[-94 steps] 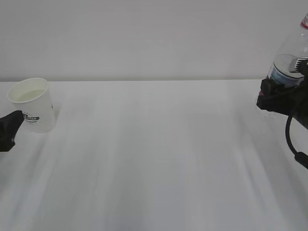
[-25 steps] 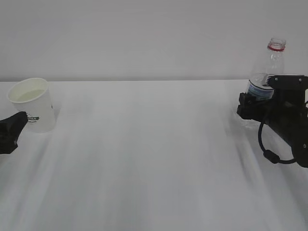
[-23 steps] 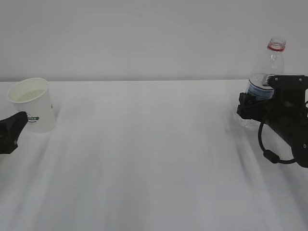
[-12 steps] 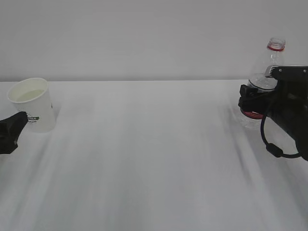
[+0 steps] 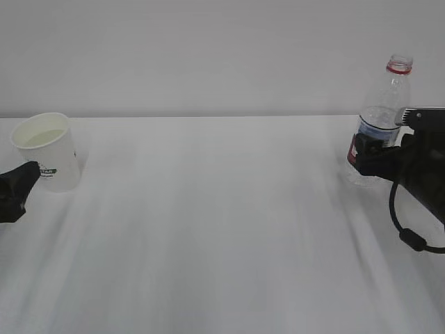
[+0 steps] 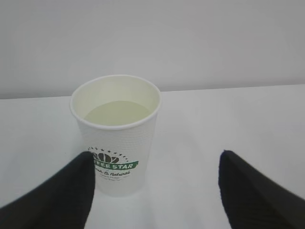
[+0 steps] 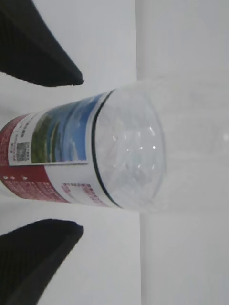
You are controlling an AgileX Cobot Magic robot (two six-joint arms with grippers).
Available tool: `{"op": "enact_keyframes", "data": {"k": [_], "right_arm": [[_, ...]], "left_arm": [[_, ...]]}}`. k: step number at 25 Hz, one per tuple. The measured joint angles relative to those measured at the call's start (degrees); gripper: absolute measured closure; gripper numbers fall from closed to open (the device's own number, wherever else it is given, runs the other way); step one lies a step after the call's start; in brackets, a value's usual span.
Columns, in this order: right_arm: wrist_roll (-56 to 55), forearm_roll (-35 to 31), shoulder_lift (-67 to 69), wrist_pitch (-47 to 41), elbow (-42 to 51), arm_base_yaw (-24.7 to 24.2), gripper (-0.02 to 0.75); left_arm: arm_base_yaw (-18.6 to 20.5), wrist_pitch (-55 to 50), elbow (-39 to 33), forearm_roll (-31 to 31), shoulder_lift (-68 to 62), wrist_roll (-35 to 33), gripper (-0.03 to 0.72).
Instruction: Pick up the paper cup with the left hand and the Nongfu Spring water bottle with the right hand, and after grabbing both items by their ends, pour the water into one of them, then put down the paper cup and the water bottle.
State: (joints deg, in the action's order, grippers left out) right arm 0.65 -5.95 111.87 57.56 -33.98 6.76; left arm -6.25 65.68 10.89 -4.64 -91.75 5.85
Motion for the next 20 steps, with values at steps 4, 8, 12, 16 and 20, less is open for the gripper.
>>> {"op": "enact_keyframes", "data": {"k": [4, 8, 12, 16, 20], "right_arm": [[0.0, 0.05, -3.37, -0.05, 3.06, 0.0, 0.077], [0.0, 0.14, -8.16, -2.35, 5.24, 0.0, 0.077], [0.0, 0.18, -12.14, -5.13, 5.66, 0.0, 0.077], [0.0, 0.18, -15.07, -7.14, 5.66, 0.0, 0.08], [0.0, 0.18, -17.8, -9.17, 6.13, 0.0, 0.089]], "left_arm": [[0.0, 0.0, 0.0, 0.0, 0.0, 0.0, 0.101], [0.0, 0.0, 0.0, 0.0, 0.76, 0.0, 0.101], [0.0, 0.0, 0.0, 0.82, 3.47, 0.0, 0.101], [0.0, 0.0, 0.0, 2.21, 7.77, 0.0, 0.101], [0.0, -0.78, -0.03, 2.6, 12.14, 0.0, 0.101]]}}
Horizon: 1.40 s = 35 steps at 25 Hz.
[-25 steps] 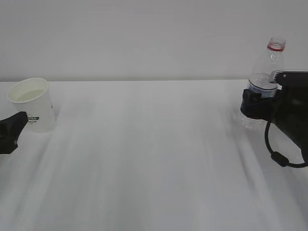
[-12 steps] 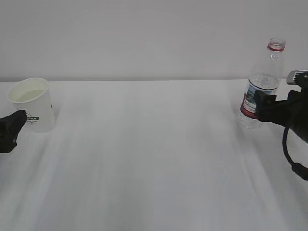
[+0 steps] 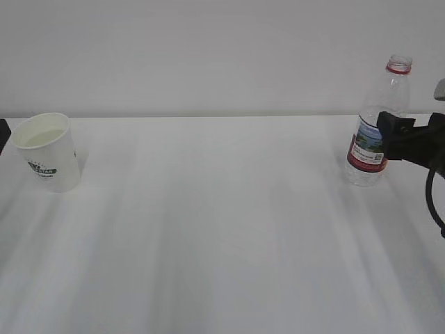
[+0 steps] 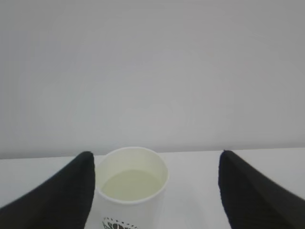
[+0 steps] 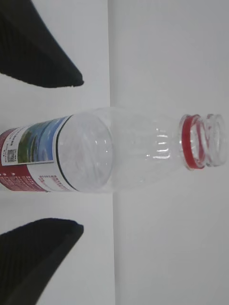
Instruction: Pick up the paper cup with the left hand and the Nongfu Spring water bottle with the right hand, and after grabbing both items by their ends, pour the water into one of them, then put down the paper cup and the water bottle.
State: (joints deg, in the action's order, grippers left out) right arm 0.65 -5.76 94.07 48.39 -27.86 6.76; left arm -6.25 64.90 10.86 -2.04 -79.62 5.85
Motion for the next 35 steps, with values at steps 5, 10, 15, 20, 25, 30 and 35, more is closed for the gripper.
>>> {"op": "enact_keyframes", "data": {"k": [5, 10, 15, 20, 25, 30, 35], "right_arm": [[0.0, 0.0, -3.72, -3.05, 0.13, 0.0, 0.092], [0.0, 0.0, -7.74, -6.37, 0.12, 0.0, 0.094], [0.0, 0.99, -12.3, -8.86, 0.12, 0.0, 0.099], [0.0, 1.6, -17.05, -13.01, 0.16, 0.0, 0.109], [0.0, 1.72, -21.6, -16.59, 0.16, 0.0, 0.115], [0.0, 1.94, -25.72, -19.58, 0.6, 0.0, 0.125], [0.11, 2.15, -30.56, -25.68, 0.63, 0.0, 0.129]], "left_arm": [[0.0, -3.19, 0.0, 0.24, 4.68, 0.0, 0.101], [0.0, -7.92, 0.5, 0.26, 8.09, 0.0, 0.101], [0.0, -15.14, 3.42, 0.26, 12.12, 0.0, 0.101], [0.0, -21.15, 6.09, 0.36, 17.25, 0.0, 0.101], [0.0, -28.92, 8.96, 0.25, 23.94, -0.63, 0.101], [0.0, -39.24, 12.44, 0.05, 31.87, -1.69, 0.101], [0.0, -48.07, 13.32, -0.53, 40.11, -1.81, 0.101]]}}
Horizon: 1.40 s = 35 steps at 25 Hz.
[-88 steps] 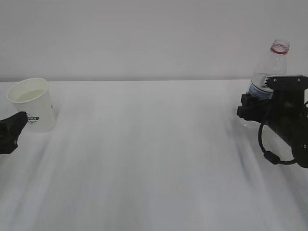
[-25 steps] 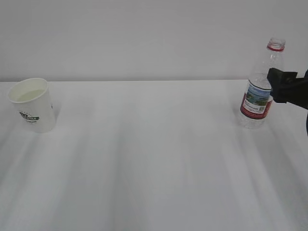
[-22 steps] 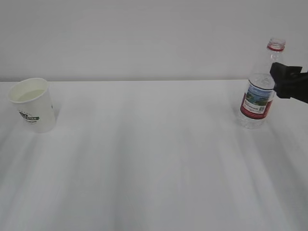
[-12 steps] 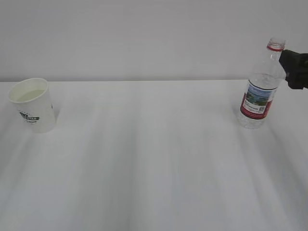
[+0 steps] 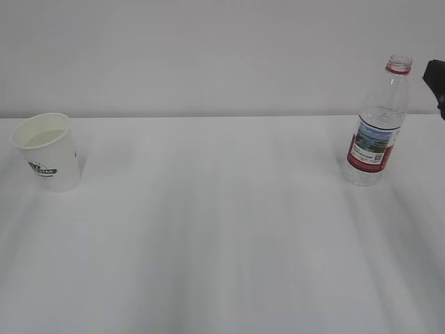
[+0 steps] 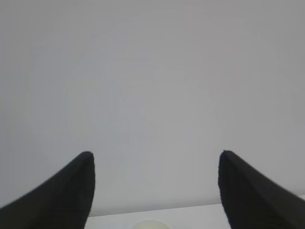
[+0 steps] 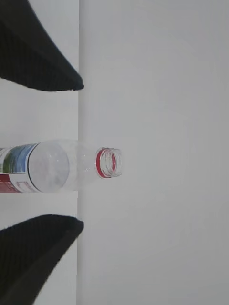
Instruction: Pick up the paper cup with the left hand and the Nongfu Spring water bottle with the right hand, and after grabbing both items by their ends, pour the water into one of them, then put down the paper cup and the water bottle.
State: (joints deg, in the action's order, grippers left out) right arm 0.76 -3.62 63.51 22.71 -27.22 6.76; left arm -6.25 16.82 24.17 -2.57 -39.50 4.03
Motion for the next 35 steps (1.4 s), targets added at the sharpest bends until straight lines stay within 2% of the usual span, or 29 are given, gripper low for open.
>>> {"op": "enact_keyframes", "data": {"k": [9, 16, 22, 35], "right_arm": [[2.3, 1.04, -11.75, -12.21, 0.21, 0.0, 0.14], [2.79, 2.95, -22.99, -25.51, 0.21, 0.0, 0.141], [2.89, 3.03, -30.9, -34.95, 0.21, 0.0, 0.143], [2.89, 4.93, -44.23, -59.17, 0.21, 0.0, 0.143]], "left_arm": [[0.0, -13.57, 0.0, -1.38, 8.54, -0.11, 0.101], [0.0, -23.72, 0.0, -1.42, 14.93, -0.11, 0.101], [0.0, -34.08, 3.05, -1.42, 20.61, -0.11, 0.101], [0.0, -54.14, 3.92, 0.24, 26.46, -0.11, 0.101]]}}
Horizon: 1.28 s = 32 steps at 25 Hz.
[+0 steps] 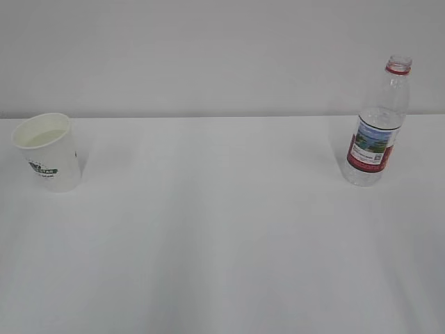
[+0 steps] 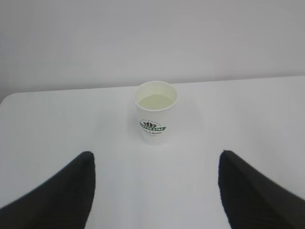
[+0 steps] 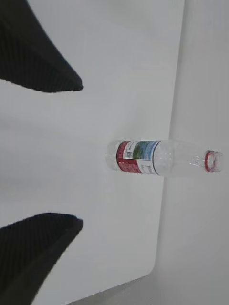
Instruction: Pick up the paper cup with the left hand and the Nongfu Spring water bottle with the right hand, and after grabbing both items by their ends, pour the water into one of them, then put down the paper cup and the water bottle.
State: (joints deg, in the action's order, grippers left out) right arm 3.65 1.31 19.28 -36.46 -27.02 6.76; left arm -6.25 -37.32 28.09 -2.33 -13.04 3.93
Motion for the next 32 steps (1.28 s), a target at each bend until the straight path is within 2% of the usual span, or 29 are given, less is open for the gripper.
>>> {"op": "enact_keyframes", "data": {"k": [10, 16, 23, 32], "right_arm": [[0.0, 0.31, -7.09, -14.04, 0.0, 0.0, 0.143], [0.0, 0.39, -7.67, -21.54, -2.57, 0.0, 0.144], [0.0, 0.52, -7.67, -30.06, -3.43, 0.0, 0.144], [-2.68, 0.65, -7.77, -32.12, -3.31, 0.0, 0.144]], "left_arm": [[0.0, -11.07, 0.0, 0.68, 0.59, 0.0, 0.101], [0.0, -13.82, 1.01, 2.33, 0.59, 0.0, 0.101], [0.0, -22.05, 2.7, 3.13, 1.11, -1.59, 0.106], [0.0, -24.24, 2.7, 4.8, 11.78, -2.7, 0.148]]}}
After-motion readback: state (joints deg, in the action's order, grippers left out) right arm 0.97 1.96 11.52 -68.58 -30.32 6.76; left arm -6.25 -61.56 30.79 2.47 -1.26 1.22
